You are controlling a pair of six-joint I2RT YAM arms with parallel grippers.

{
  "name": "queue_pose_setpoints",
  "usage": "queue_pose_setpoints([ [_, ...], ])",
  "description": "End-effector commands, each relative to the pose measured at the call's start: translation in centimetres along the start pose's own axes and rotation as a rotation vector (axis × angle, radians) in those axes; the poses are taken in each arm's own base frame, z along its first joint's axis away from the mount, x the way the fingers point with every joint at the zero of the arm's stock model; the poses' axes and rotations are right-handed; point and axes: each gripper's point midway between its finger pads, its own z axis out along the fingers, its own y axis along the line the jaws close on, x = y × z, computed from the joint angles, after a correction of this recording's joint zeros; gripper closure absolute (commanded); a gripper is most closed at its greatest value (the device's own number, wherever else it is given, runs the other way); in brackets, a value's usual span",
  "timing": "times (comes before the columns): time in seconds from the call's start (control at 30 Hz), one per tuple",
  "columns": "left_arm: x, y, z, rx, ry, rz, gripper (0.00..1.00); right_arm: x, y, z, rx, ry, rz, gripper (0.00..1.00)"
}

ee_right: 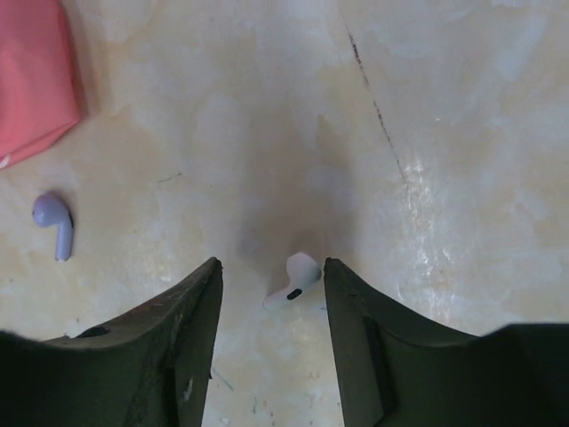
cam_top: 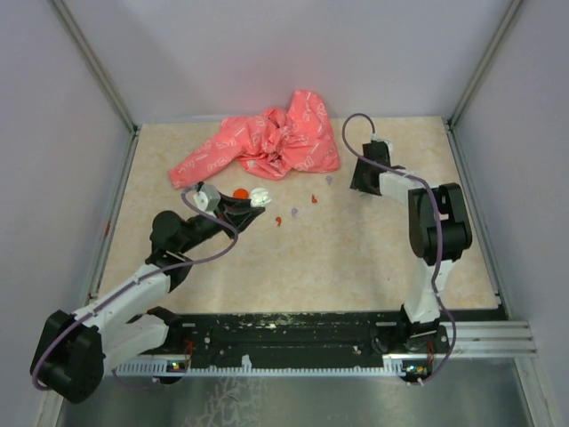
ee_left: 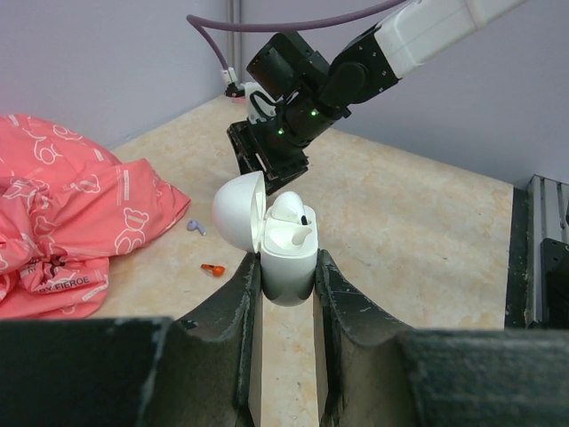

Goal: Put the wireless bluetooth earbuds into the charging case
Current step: Pick up the earbud from the center of the board.

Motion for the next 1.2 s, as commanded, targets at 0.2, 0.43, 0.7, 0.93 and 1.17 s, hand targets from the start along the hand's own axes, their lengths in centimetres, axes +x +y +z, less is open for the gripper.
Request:
queue_pose_setpoints([
  [0.2,-1.0,-0.2,0.5,0.024,-0.016,0.023,1.0,-2.7,-0.8,1.3,0.076,-0.037,0.057,0.58],
  [0.43,-0.8,-0.2,0.6,0.03,-0.011,0.016,1.0,-0.7,-0.5,0.6,0.042,0.037,0.019,0.64],
  [0.7,-0.7,-0.6,0.7,0.051,-0.005,0.003,1.0,0.7,-1.0,0.9,0.08,0.104,-0.061,0.65],
  [0.93,-0.6,-0.7,0.8,0.058,-0.003,-0.002,1.0,1.2,0.2,0.7,0.065,0.12,-0.129,0.66],
  [1.17,-0.6,-0.8,0.7,0.064,-0.003,-0.002,1.0,0.9,1.8,1.5,-0.017,0.128,-0.161,0.71],
])
